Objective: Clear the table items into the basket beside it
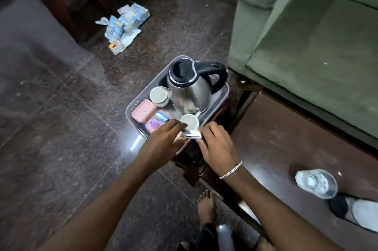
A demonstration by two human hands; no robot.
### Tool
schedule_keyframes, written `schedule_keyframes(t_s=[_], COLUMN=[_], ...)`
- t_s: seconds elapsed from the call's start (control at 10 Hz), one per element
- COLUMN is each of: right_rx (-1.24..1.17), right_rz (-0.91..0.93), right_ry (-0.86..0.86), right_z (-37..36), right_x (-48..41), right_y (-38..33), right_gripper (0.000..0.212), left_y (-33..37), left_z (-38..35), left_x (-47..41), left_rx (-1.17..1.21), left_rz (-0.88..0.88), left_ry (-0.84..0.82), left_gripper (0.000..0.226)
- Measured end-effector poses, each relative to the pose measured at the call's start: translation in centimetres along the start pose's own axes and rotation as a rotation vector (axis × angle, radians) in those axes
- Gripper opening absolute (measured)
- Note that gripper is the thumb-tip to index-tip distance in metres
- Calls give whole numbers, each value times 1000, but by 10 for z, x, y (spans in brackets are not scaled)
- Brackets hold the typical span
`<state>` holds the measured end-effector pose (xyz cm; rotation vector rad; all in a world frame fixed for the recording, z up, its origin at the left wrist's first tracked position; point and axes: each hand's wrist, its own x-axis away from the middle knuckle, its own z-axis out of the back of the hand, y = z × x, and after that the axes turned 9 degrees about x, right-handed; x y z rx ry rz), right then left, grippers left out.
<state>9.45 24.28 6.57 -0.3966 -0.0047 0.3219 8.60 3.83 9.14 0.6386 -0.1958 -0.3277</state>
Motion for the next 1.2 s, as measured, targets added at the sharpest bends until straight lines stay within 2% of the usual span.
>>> schedule_keyframes(t_s=[0.2, 0.4, 0.7, 1.2], right_rx=[115, 287, 277, 314], right_rz=[184, 300, 304, 315], right_ry=[-67, -185, -284, -309], right_z=[-20, -41, -71, -85], right_x=[-92, -147, -179, -192], right_y=[-50, -98, -115, -119], right_gripper=[31, 21, 18, 20], left_y=[-62, -107, -136, -154], left_z=[44, 61, 62, 51], left_x=[2, -8, -21, -24], left_rx=[-28, -78, -172, -240], left_rz=[134, 298, 413, 477], left_ry=[166, 292, 248, 157], left_gripper=[45, 35, 21, 29])
